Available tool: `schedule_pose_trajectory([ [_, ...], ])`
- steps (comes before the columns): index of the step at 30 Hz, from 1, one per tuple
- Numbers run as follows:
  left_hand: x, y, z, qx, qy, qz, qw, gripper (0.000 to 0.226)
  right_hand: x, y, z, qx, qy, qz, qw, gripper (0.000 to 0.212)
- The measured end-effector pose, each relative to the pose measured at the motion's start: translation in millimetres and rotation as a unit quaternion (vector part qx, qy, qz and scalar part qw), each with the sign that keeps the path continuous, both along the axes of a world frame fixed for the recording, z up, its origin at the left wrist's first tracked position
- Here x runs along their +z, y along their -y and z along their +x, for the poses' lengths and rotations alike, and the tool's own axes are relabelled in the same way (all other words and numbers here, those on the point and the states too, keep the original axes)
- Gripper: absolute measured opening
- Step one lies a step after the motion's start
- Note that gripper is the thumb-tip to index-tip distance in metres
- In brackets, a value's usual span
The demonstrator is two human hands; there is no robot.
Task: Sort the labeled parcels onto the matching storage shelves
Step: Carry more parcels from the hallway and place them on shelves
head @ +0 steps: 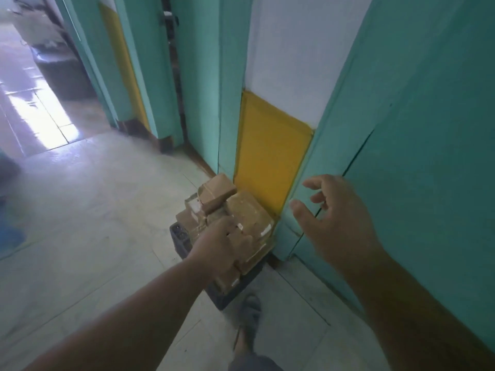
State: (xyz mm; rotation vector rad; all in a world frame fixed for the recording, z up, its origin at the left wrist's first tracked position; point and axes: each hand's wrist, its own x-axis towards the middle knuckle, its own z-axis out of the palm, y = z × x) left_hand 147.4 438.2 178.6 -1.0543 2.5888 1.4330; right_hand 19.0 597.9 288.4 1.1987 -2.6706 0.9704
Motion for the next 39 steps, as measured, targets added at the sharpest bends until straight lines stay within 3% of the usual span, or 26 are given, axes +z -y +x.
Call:
schedule_pose_trajectory([
  [4, -44, 51, -64, 0.075, 0.021, 0.068, 0.995, 0.048, -50, 60, -71, 0.013, 0.029, 0.043, 0.999, 0.039],
  [8, -87, 100, -119, 0.096, 0.068, 0.106, 0.987, 0.031, -101, 121, -129, 0.030, 0.057, 0.095, 0.993, 0.040],
  [14, -185, 164, -184, 0.094, 0.119, 0.183, 0.971, 0.049, -193, 188, -186, 0.028, 0.117, 0.160, 0.980, 0.043],
  [16, -227, 179, -202, 0.115, 0.132, 0.208, 0.962, 0.065, -233, 202, -201, 0.008, 0.136, 0.175, 0.975, 0.042],
  [20, -311, 197, -216, 0.279, 0.132, 0.315, 0.898, 0.090, -311, 222, -219, -0.020, 0.186, 0.227, 0.956, 0.044],
  [22, -313, 198, -225, 0.312, 0.130, 0.353, 0.873, 0.081, -340, 232, -229, -0.023, 0.214, 0.258, 0.942, 0.048],
  [25, -313, 194, -232, 0.336, 0.113, 0.386, 0.852, 0.041, -371, 247, -242, -0.031, 0.266, 0.294, 0.917, 0.054],
  [27, -317, 193, -232, 0.349, 0.093, 0.415, 0.835, 0.029, -385, 252, -245, -0.033, 0.289, 0.310, 0.905, 0.053],
  [30, -313, 196, -233, 0.346, 0.069, 0.453, 0.819, 0.033, -394, 250, -242, -0.043, 0.305, 0.279, 0.909, 0.046],
  [35, -299, 195, -229, 0.325, 0.046, 0.483, 0.812, 0.066, -378, 233, -233, -0.045, 0.308, 0.234, 0.921, 0.043],
  [39, -268, 191, -221, 0.302, 0.010, 0.497, 0.814, 0.050, -342, 218, -217, -0.046, 0.313, 0.201, 0.927, 0.045],
])
